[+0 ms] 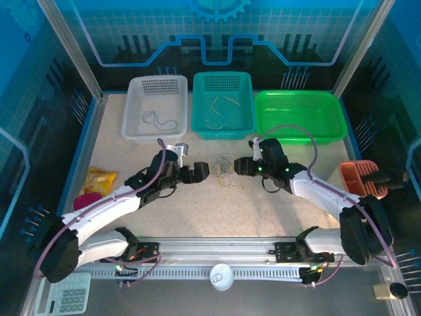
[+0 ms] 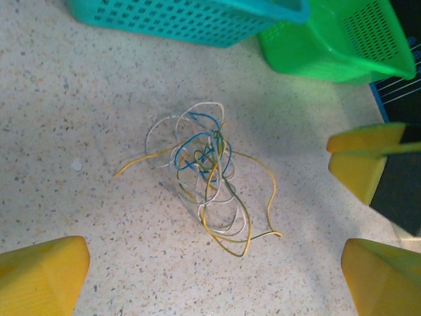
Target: Untangle the cables
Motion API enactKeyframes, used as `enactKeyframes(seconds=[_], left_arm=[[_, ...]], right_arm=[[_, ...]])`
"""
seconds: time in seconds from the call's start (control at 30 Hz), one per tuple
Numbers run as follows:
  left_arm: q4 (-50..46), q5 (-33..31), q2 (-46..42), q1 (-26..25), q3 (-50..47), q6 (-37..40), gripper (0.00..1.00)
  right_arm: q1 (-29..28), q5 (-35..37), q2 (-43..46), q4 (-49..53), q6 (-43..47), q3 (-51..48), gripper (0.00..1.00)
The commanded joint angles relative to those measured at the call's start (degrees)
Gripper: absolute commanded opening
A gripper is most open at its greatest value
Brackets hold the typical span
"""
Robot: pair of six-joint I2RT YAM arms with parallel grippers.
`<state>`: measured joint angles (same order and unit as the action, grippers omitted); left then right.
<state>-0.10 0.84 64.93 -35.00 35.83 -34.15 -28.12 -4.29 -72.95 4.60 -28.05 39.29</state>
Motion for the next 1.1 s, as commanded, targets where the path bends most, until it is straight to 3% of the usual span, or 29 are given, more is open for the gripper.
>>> enactKeyframes(seconds=[0.0,0.27,0.47,0.73,0.83,0.97,1.07], left_arm=[[1.4,2.1,2.0,0.5,1.8,-0.8,0.99],[1.9,3.8,3.8,0.5,2.8,-1.6,0.99],[1.6,4.0,2.6,0.5,2.1,-2.2,0.99],[2.5,4.8,2.5,0.5,1.8,-2.6,0.99],[2.8,5.0,2.3,0.5,1.8,-2.8,0.99],[3.1,5.2,2.2,0.5,1.6,-2.9,0.99],[3.4,5.3,2.0,0.5,1.3,-3.0,0.99]], right_arm=[[0.0,4.9,2.4,1.8,1.0,-2.3,0.57],[1.1,2.1,-6.0,2.1,5.5,1.5,0.41],[1.0,-2.1,-11.9,0.8,6.4,4.6,0.39],[1.0,-1.4,-17.4,-0.5,6.9,6.5,0.37],[0.9,-1.1,-18.7,-0.3,7.4,7.1,0.29],[0.9,-1.0,-18.0,1.5,8.6,8.1,0.03],[0.9,-1.0,-14.9,3.7,9.2,9.1,0.00]])
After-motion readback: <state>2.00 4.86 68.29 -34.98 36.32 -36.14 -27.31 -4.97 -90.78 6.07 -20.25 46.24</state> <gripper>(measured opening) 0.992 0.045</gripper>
